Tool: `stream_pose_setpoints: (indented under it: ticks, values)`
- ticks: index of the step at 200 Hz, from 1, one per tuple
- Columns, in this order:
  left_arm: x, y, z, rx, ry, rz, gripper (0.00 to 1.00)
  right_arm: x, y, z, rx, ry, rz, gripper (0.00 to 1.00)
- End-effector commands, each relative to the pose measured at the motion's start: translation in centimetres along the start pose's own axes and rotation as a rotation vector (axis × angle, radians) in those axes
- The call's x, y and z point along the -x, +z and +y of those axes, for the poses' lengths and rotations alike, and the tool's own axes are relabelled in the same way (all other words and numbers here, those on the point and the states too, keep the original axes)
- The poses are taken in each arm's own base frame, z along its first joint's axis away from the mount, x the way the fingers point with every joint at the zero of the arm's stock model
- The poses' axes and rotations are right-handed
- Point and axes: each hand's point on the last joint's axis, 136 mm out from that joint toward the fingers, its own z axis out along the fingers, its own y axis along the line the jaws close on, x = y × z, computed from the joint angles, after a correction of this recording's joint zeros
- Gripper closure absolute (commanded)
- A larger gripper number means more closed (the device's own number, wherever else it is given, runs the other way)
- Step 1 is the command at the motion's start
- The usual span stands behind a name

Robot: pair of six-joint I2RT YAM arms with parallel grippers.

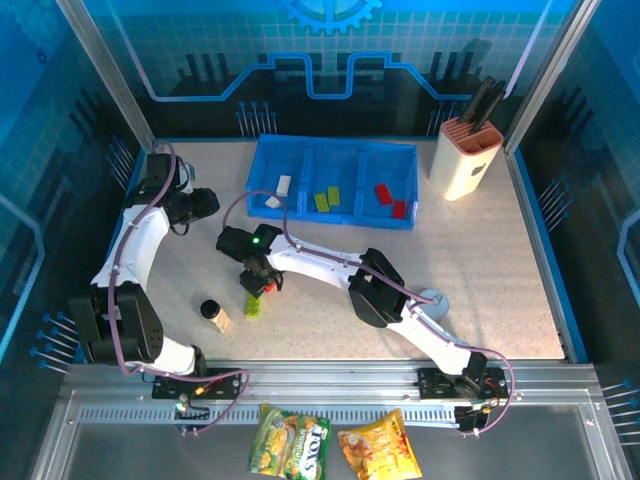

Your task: Sort the legos into containers by color

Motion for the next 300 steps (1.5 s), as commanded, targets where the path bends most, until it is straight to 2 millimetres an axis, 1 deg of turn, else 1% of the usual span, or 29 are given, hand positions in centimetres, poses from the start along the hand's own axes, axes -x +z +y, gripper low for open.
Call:
stream_pose_setpoints:
  ticks: [1,25,67,98,131,165,185,213,217,222,225,230,264,300]
  values:
    - [-0.2,-0.2,-0.2,-0.027,-0.007,-0.002,0.54,-0.6,1.2,-0.4,-0.028,0.000,0.036,0.37]
    - [-0.2,-0.2,-0.2,-0.031,-0.007,-0.001,0.54,-0.6,1.4,-0.6,-0.026,0.009,0.039,0.41]
    - [-0.2,-0.3,-0.3,-0.031,-0.006,-0.001,0.55,-0.7,1.6,-0.7,-0.024,0.011,0.043,0.44]
    - [-0.2,-0.2,-0.2,-0.029,-0.007,-0.001,0.55,-0.8,1.5,-0.7,-0.026,0.013,0.045,0.48]
    - [-0.2,-0.3,-0.2,-0.028,-0.005,-0.001,0.55,-0.5,0.6,-1.0,-0.024,0.028,0.029,0.51]
    - [-0.2,-0.3,-0.2,-0.028,-0.004,-0.002,0.55,0.0,-0.9,-2.2,-0.001,0.077,0.001,0.53]
    - [-0.3,-0.2,-0.2,-0.030,-0.003,0.000,0.56,0.1,-1.7,-3.6,-0.002,0.107,-0.013,0.54]
    - [-0.3,-0.3,-0.2,-0.029,-0.004,0.000,0.56,-0.5,-2.8,-6.4,-0.031,0.153,-0.020,0.55]
    - [-0.2,-0.3,-0.2,-0.030,-0.003,-0.002,0.56,-0.6,-2.9,-6.8,-0.035,0.160,-0.019,0.55]
    - [-0.2,-0.3,-0.2,-0.030,-0.004,-0.001,0.56,-1.0,-2.5,-7.3,-0.045,0.165,-0.008,0.55]
    - [-0.3,-0.3,-0.2,-0.030,-0.003,0.000,0.56,-0.8,-3.5,-7.7,-0.044,0.175,-0.026,0.55]
    - [-0.3,-0.3,-0.3,-0.031,-0.003,0.000,0.56,-0.9,-3.8,-8.3,-0.049,0.184,-0.030,0.55]
    - [-0.3,-0.3,-0.3,-0.032,-0.003,0.001,0.56,-2.6,-4.8,-12.2,-0.083,0.255,-0.029,0.55]
    - [-0.2,-0.3,-0.3,-0.032,-0.003,0.000,0.56,-4.8,-6.0,-15.8,-0.124,0.322,-0.029,0.55]
